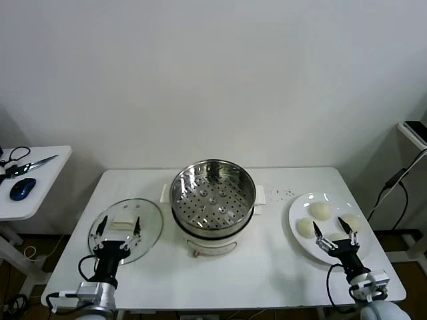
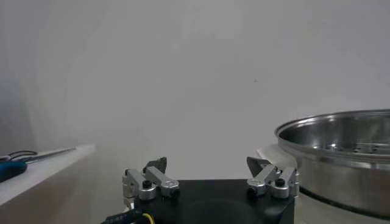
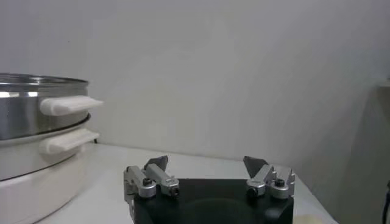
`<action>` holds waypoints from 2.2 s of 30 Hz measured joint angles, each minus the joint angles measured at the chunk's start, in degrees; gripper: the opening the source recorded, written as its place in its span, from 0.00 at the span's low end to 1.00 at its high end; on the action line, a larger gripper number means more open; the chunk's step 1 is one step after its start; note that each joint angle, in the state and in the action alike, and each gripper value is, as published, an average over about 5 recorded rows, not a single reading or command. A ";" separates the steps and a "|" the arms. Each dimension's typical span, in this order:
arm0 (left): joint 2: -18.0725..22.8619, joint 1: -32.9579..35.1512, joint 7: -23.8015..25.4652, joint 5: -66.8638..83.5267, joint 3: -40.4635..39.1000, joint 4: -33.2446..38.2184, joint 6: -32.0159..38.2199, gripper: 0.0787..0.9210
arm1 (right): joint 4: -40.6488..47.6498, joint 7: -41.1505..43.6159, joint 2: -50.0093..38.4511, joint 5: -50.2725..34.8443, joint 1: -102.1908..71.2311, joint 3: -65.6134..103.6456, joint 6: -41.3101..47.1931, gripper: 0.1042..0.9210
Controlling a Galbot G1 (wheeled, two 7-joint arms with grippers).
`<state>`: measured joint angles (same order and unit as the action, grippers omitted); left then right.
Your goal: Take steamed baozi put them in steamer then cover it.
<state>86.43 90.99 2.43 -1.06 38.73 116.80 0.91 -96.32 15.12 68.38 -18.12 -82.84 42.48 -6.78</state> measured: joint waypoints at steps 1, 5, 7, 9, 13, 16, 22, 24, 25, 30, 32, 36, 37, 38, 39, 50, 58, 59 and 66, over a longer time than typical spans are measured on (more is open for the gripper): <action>0.00 0.00 0.00 0.00 0.01 0.00 -0.01 0.88 | 0.11 0.25 -0.24 0.26 0.19 0.02 0.15 0.88; -0.16 0.14 -0.07 -0.03 -0.02 0.00 -0.12 0.88 | 1.17 3.25 -3.30 2.83 2.15 -0.06 1.79 0.88; -0.32 0.30 -0.11 -0.04 -0.10 0.04 -0.11 0.88 | 2.14 6.04 -6.32 4.65 3.79 -0.60 3.22 0.88; -0.48 0.50 -0.12 -0.03 -0.24 0.12 -0.05 0.88 | 3.43 9.45 -10.16 6.41 5.77 -1.66 4.63 0.88; -0.69 0.92 -0.12 -0.01 -0.56 0.18 0.12 0.88 | 6.87 17.25 -18.97 10.17 10.96 -5.66 6.62 0.88; -0.78 1.16 -0.17 0.05 -0.64 0.01 0.23 0.88 | 10.24 23.36 -25.41 13.42 16.73 -10.93 7.50 0.88; -1.17 1.48 -0.28 -0.09 -0.13 -0.33 0.38 0.88 | 18.04 33.81 -34.15 18.91 33.61 -27.55 7.59 0.88; -1.24 1.51 -0.32 -0.15 0.08 -0.34 0.31 0.88 | 20.65 36.46 -35.66 20.17 40.38 -34.42 7.37 0.88; -1.24 1.48 -0.35 -0.17 0.17 -0.34 0.24 0.88 | 21.98 37.63 -36.20 20.73 43.86 -37.98 7.24 0.88; -1.15 1.36 -0.57 -0.32 0.51 -0.60 -0.15 0.88 | 28.32 42.09 -37.03 22.88 60.13 -55.28 6.65 0.88; -1.14 1.40 -0.63 -0.34 0.64 -0.65 -0.20 0.88 | 30.64 43.41 -36.70 23.54 65.63 -61.45 6.54 0.88; -1.13 1.64 -0.68 -0.40 1.01 -0.71 -0.28 0.88 | 35.04 45.27 -35.17 24.78 73.72 -71.12 6.39 0.88; -1.13 1.71 -0.68 -0.42 1.11 -0.77 -0.30 0.88 | 36.09 45.62 -34.68 25.09 75.25 -73.02 6.37 0.88; -1.14 1.75 -0.70 -0.43 1.20 -0.84 -0.30 0.88 | 37.10 45.93 -34.17 25.39 76.59 -74.69 6.34 0.88; -1.14 1.79 -0.74 -0.45 1.27 -0.94 -0.30 0.88 | 38.10 46.21 -33.62 25.70 77.83 -76.22 6.30 0.88; -1.08 2.14 -1.12 -0.57 1.80 -1.79 -0.35 0.88 | 47.73 47.49 -26.47 29.62 83.06 -82.87 5.58 0.88; -1.26 2.57 -1.05 -0.60 2.16 -1.68 -0.26 0.88 | 54.00 48.04 -21.07 32.12 82.86 -82.09 4.60 0.88; -1.28 2.63 -1.05 -0.60 2.18 -1.69 -0.24 0.88 | 54.77 48.12 -20.44 32.47 82.85 -81.91 4.41 0.88; -1.24 3.05 -1.11 -0.60 2.24 -1.91 0.01 0.88 | 59.63 48.38 -16.77 34.36 83.05 -80.89 3.23 0.88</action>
<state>85.19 94.04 1.32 -1.66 40.97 114.89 0.92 -36.69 63.50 51.61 16.23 0.20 -38.41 -3.55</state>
